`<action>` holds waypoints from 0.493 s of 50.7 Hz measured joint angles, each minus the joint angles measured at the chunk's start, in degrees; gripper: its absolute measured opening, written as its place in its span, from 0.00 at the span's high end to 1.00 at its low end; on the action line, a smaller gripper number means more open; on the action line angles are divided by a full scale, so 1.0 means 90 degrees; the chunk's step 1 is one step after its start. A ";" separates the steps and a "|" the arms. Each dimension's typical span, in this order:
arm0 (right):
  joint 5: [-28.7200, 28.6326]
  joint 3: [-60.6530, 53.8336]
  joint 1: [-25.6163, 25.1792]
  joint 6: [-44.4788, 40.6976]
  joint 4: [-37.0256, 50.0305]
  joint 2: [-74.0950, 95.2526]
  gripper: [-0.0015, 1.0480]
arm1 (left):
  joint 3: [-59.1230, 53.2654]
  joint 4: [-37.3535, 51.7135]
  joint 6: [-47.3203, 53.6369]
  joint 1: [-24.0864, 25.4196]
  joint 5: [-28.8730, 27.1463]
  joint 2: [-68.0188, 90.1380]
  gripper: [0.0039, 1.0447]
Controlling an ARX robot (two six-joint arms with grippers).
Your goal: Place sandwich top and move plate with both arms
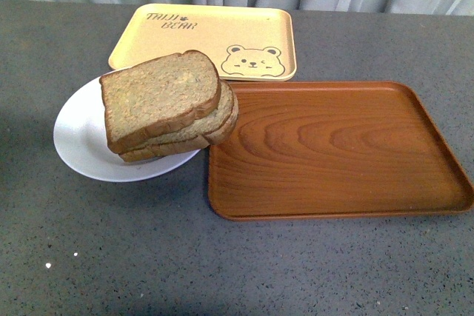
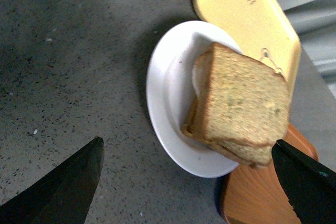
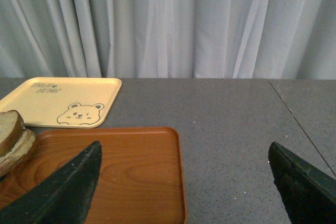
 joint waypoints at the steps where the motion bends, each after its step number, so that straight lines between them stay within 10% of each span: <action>1: 0.0000 0.0000 0.0000 0.0000 0.0000 0.0000 0.08 | 0.0007 0.0083 -0.0034 0.0005 -0.0007 0.0126 0.08; 25: 0.0002 0.0000 0.0000 0.0000 0.0000 0.0000 0.09 | 0.0546 0.2186 -0.1630 -0.0355 -0.0277 0.3616 0.08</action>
